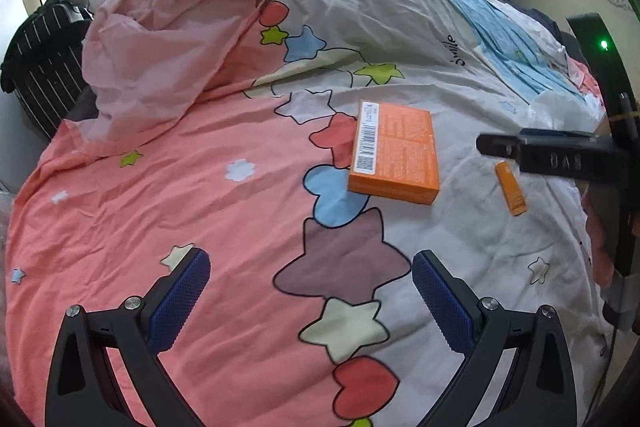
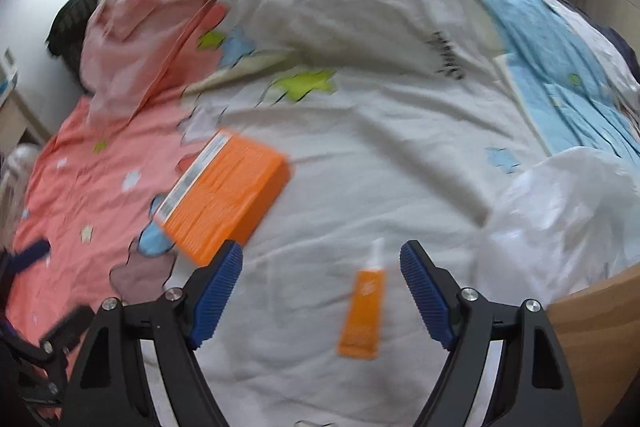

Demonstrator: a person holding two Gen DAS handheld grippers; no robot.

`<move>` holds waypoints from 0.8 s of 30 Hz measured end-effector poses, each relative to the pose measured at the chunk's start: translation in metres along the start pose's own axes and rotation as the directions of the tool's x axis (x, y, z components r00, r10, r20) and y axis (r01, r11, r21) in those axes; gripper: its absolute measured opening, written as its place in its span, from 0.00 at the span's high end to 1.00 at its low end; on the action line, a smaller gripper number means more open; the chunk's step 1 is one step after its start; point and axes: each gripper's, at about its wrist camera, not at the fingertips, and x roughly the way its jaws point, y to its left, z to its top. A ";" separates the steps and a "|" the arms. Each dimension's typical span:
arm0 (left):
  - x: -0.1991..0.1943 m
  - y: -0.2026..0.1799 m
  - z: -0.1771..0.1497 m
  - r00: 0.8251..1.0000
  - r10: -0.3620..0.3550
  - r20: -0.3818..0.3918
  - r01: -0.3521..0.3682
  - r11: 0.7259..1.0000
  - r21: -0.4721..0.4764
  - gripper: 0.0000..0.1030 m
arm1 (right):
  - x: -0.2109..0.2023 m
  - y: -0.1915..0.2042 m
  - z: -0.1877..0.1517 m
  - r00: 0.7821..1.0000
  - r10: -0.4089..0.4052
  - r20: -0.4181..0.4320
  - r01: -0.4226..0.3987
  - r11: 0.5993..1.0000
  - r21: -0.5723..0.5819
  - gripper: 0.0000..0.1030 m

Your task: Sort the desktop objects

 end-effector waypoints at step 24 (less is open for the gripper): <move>0.027 0.018 -0.008 0.998 0.045 -0.044 -0.042 0.997 0.062 0.00 | 0.080 0.033 0.050 0.995 0.036 -0.097 -0.043 0.997 -0.069 0.23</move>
